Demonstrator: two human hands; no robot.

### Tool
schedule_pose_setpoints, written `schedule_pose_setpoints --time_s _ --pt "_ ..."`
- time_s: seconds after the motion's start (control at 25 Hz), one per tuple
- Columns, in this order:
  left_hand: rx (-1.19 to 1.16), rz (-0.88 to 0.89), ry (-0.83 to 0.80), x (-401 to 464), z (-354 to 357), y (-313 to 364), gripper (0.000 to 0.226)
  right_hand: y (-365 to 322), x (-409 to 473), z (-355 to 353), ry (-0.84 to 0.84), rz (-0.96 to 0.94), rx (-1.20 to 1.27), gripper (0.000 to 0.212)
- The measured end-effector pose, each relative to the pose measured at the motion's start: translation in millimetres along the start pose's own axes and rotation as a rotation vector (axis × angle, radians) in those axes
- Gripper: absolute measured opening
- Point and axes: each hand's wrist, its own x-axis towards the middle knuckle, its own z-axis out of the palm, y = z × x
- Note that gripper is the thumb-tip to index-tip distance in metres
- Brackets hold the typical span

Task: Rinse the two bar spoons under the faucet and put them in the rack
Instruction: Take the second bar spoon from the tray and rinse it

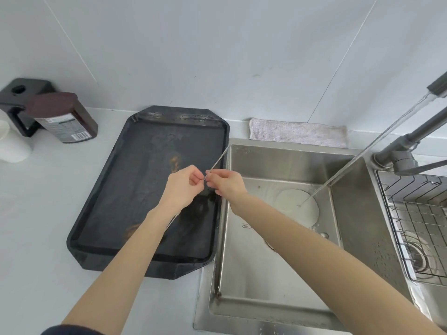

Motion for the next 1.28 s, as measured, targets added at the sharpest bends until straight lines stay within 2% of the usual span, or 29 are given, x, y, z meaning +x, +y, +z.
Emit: schedule_pose_setpoints --time_s 0.12,0.24,0.6,0.72,0.92,1.0,1.12,1.28 --pt "-0.084 0.011 -0.003 -7 1 21 0.016 -3 -8 -15 0.008 -0.004 0.161 0.025" --pt "-0.166 0.021 -0.023 -14 3 41 0.018 -7 -18 -35 0.021 -0.062 0.231 0.005" --pt "-0.288 0.104 -0.108 -38 36 111 0.022 -13 -55 -109 0.172 -0.234 0.257 0.019" --pt "-0.277 0.148 -0.133 -47 57 133 0.024 -11 -66 -134 0.215 -0.242 0.237 0.021" --pt "-0.292 0.182 -0.173 -53 92 163 0.005 -1 -80 -177 0.274 -0.248 0.204 0.021" --pt "-0.327 0.175 -0.203 -56 105 175 0.002 3 -80 -195 0.288 -0.247 0.180 0.020" --pt "-0.358 0.142 -0.227 -59 121 190 0.014 6 -78 -218 0.290 -0.248 0.169 0.020" --pt "-0.363 0.120 -0.250 -54 138 201 0.004 10 -71 -239 0.309 -0.243 0.124 0.021"
